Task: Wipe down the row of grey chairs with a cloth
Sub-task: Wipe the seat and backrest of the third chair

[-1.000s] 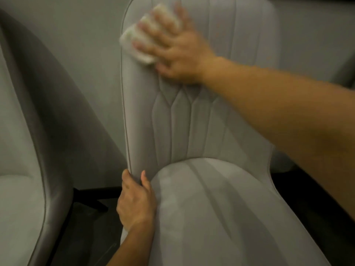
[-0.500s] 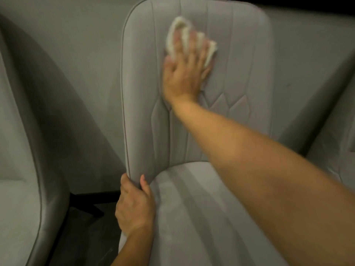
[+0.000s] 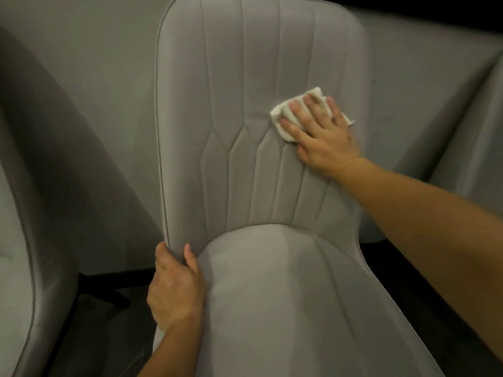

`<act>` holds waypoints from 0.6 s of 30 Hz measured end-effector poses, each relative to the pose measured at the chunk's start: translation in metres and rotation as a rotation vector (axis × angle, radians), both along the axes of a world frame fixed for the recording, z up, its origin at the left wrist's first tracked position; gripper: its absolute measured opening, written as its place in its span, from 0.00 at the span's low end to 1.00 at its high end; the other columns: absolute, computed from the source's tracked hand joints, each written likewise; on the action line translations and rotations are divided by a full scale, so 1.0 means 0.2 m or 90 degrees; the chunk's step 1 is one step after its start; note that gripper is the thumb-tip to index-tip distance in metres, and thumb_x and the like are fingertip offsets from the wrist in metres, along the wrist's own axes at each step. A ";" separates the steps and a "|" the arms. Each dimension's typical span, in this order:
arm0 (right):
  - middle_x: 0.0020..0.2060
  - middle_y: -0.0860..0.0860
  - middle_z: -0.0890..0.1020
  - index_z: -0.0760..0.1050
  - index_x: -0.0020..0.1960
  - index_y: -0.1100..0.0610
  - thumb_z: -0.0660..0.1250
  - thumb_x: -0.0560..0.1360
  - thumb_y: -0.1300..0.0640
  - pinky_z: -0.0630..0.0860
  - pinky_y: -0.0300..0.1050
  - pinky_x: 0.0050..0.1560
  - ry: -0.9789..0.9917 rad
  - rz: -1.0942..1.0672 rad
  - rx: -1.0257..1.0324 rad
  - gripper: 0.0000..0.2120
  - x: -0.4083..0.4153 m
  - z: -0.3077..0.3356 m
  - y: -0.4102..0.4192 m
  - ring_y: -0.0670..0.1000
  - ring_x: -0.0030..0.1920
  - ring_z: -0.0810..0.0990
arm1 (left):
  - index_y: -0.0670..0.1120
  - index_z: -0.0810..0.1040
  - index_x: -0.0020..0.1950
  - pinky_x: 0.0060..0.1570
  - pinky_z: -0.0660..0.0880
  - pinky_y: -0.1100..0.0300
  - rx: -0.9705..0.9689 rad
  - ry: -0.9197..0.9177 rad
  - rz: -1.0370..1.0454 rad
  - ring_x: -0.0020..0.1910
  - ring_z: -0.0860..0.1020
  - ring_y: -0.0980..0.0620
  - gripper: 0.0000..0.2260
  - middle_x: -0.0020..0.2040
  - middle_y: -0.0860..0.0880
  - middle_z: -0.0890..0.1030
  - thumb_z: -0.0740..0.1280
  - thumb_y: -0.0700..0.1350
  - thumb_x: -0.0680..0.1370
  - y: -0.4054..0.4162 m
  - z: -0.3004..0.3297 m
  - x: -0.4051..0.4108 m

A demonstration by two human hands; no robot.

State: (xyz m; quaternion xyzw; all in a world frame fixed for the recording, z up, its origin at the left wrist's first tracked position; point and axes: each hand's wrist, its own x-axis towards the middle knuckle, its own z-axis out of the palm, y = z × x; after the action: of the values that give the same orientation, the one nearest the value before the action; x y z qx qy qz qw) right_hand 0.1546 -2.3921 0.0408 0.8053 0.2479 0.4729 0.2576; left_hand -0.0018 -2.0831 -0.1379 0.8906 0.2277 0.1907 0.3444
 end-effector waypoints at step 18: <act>0.77 0.60 0.61 0.64 0.77 0.58 0.57 0.78 0.56 0.51 0.62 0.78 0.296 0.215 0.736 0.27 -0.37 -0.52 1.24 0.63 0.79 0.54 | 0.46 0.62 0.69 0.39 0.71 0.46 0.007 -0.026 -0.011 0.48 0.79 0.34 0.24 0.61 0.39 0.78 0.51 0.60 0.81 -0.02 0.03 0.00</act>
State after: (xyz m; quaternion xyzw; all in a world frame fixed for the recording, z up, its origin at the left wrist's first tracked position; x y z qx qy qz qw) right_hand 0.0809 -2.1444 -0.0631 0.8455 0.1260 0.3772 -0.3563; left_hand -0.0019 -2.0880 -0.1323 0.8904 0.2118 0.2068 0.3458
